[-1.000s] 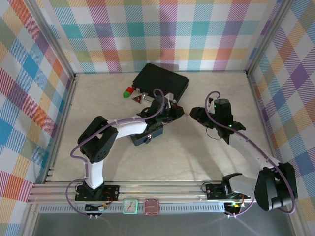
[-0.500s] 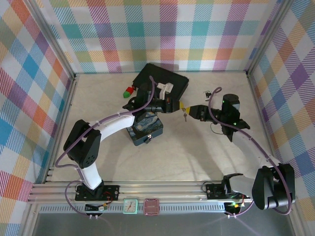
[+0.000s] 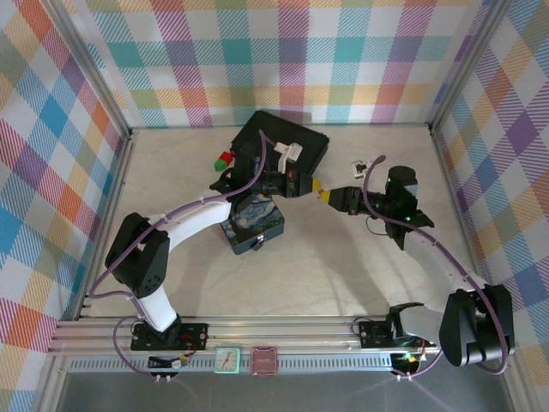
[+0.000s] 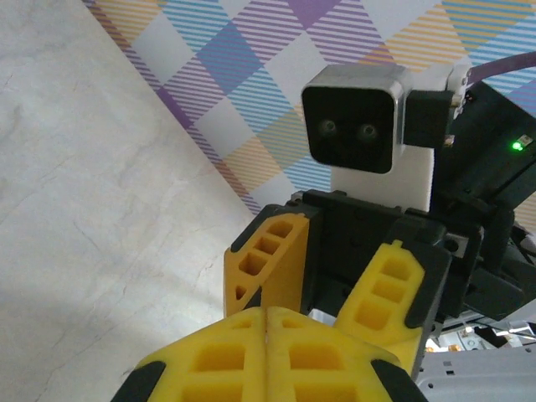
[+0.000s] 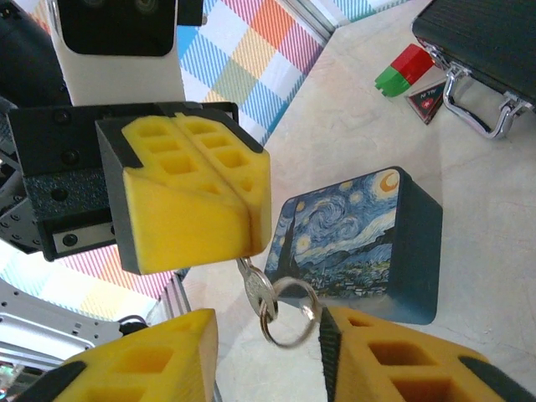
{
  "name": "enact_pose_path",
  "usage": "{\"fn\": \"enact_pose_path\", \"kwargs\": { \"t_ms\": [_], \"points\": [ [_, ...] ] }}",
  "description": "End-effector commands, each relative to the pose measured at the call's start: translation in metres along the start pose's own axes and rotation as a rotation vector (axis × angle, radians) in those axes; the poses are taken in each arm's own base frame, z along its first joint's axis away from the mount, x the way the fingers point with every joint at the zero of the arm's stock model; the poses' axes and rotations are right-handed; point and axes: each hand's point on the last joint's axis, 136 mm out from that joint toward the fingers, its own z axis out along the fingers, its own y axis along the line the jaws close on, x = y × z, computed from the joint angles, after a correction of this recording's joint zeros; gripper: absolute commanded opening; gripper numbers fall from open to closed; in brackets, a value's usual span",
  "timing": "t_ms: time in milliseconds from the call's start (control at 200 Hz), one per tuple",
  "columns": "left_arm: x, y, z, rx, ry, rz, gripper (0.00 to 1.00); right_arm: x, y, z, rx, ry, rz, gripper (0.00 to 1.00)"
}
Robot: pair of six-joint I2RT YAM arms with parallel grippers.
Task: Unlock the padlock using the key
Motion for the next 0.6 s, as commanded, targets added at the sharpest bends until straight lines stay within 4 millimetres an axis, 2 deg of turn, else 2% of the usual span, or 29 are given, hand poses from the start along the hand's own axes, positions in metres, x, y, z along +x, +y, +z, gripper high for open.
{"fn": "enact_pose_path", "kwargs": {
  "t_ms": [0, 110, 385, 505, 595],
  "points": [
    [-0.007, -0.022, -0.005, 0.062, -0.02, 0.033, 0.0, 0.002, 0.014, 0.002, -0.065, 0.012, -0.033, 0.29],
    [-0.004, -0.025, -0.002, 0.075, -0.012, 0.035, 0.0, 0.006, 0.012, 0.006, -0.072, 0.023, -0.022, 0.23],
    [0.002, -0.025, 0.003, 0.091, 0.005, 0.016, 0.0, 0.003, 0.007, 0.007, -0.051, -0.002, -0.016, 0.19],
    [0.003, -0.028, 0.004, 0.109, 0.016, 0.005, 0.0, 0.004, 0.003, 0.007, -0.031, 0.007, -0.012, 0.11],
    [0.003, -0.026, 0.004, 0.101, 0.012, 0.007, 0.0, 0.005, 0.003, 0.007, -0.022, 0.021, -0.011, 0.01]
  ]
}}
